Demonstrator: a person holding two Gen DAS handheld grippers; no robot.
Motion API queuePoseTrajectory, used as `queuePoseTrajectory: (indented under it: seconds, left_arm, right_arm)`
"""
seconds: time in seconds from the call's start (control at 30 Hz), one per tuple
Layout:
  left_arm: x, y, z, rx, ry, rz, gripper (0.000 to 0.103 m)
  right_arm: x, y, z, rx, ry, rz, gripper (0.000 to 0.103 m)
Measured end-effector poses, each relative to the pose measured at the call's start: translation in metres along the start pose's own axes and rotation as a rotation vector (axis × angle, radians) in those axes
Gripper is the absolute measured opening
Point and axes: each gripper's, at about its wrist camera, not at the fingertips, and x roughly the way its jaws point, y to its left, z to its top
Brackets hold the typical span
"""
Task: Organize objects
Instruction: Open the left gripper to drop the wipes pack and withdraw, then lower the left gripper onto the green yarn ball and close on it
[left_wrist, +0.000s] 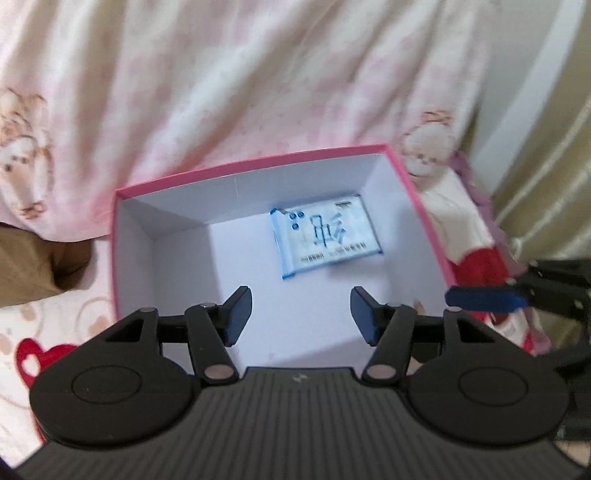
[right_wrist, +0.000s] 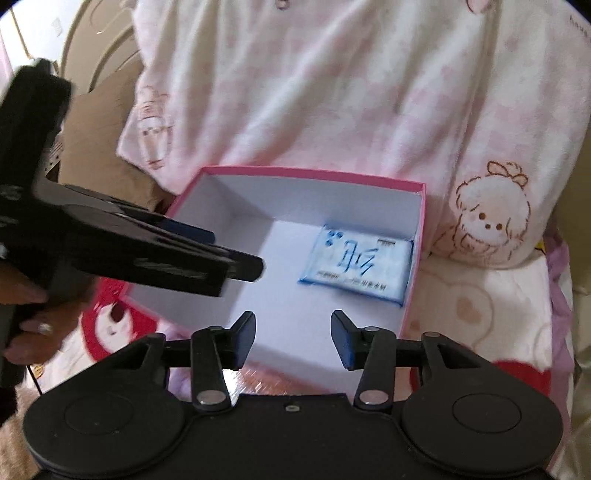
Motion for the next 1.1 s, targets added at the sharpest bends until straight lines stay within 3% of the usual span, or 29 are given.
queuePoseTrajectory:
  seconds: [0.33, 0.57, 0.83, 1.1]
  left_arm:
    - [-0.1, 0.006, -0.059, 0.105, 0.026, -0.014, 0.064]
    - [-0.132, 0.0, -0.112, 0.196, 0.03, -0.032, 0.07]
    - [-0.117, 0.0, -0.157, 0.204, 0.033, -0.075, 0.071]
    - [-0.07, 0.013, -0.167, 0.146, 0.044, -0.104, 0.071]
  right_arm:
    - [-0.067, 0.057, -0.023, -0.04, 0.015, 0.057, 0.06]
    - [-0.085, 0.082, -0.064, -0.025, 0.034, 0.087, 0.067]
    - [-0.077, 0.094, -0.115, 0.03, -0.008, 0.12, 0.076]
    - [-0.041, 0.101, -0.138, 0.034, -0.06, 0.132, 0.081]
